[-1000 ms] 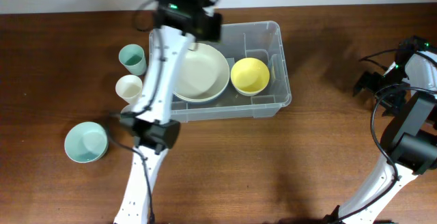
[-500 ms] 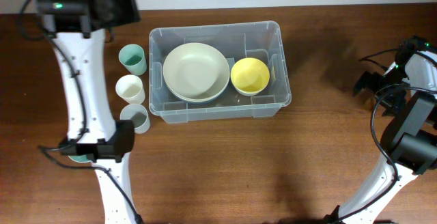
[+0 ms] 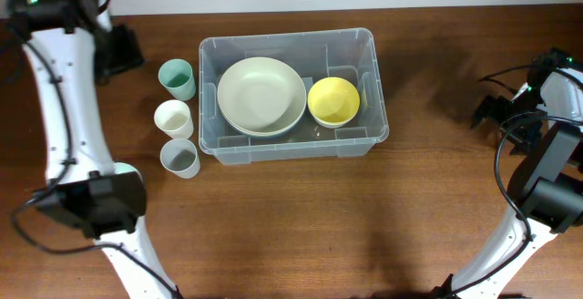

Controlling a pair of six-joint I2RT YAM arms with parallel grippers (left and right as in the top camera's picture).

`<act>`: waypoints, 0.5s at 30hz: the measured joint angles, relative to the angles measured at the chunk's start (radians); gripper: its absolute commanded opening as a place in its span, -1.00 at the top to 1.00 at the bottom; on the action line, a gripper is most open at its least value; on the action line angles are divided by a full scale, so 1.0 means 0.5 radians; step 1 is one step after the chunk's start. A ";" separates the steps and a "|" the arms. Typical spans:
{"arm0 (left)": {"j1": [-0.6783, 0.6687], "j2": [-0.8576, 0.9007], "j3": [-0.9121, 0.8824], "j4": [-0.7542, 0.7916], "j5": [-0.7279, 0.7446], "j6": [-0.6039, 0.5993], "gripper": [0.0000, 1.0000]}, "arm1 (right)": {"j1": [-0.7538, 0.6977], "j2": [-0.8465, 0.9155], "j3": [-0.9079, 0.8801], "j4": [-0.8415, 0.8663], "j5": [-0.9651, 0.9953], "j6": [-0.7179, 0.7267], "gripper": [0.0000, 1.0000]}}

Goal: Pack container
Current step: 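Raise the left gripper out of the bin and move it left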

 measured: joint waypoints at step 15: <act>0.475 -0.534 -1.282 0.139 -0.047 -0.349 -0.40 | 0.000 0.000 0.000 0.000 0.000 0.000 -0.98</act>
